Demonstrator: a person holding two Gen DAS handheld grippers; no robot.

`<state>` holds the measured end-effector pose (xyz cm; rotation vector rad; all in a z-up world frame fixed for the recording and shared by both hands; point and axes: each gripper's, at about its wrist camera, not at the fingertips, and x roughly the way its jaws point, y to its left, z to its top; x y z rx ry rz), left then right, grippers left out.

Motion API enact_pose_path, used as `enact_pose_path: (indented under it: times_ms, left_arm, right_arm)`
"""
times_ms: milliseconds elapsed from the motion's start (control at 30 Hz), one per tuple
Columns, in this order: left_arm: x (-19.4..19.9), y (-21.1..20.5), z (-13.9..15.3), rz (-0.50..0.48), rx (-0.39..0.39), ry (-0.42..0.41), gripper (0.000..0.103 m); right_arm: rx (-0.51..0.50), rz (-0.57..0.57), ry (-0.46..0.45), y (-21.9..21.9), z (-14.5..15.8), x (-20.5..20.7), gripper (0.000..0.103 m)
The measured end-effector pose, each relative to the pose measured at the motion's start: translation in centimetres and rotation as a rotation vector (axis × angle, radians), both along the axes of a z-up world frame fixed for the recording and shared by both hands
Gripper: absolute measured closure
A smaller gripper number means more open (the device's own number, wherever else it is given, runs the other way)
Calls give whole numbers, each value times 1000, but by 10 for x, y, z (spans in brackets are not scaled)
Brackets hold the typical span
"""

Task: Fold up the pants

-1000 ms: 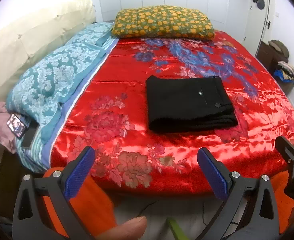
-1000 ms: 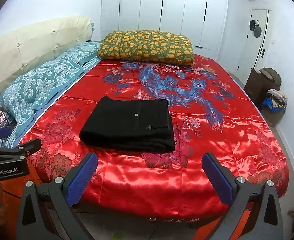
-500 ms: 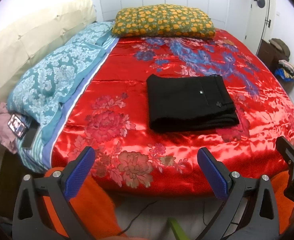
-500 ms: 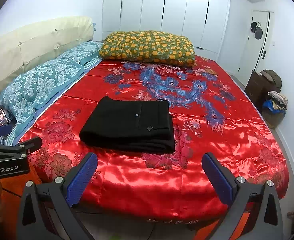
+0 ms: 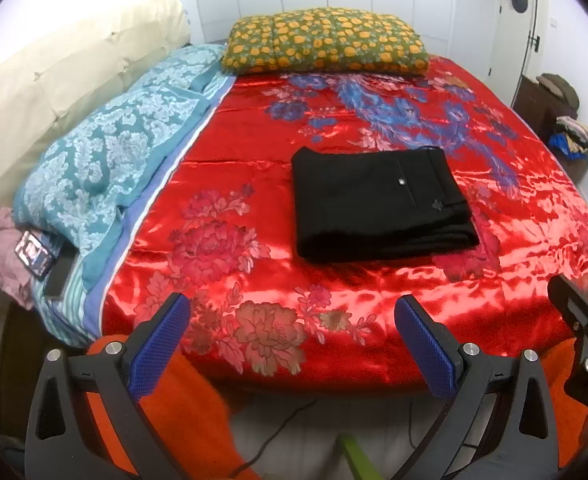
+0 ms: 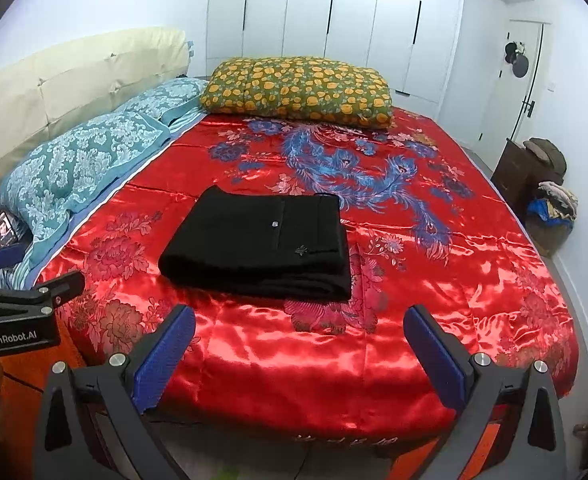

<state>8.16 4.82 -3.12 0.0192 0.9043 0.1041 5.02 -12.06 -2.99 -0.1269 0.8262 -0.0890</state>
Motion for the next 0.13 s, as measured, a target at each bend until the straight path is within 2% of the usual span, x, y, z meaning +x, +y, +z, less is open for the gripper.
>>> enact_pose_path:
  times_ms: [133]
  left_arm:
    - [-2, 0, 1, -1, 2, -10, 1]
  right_arm:
    - [-2, 3, 1, 0, 0, 0, 0]
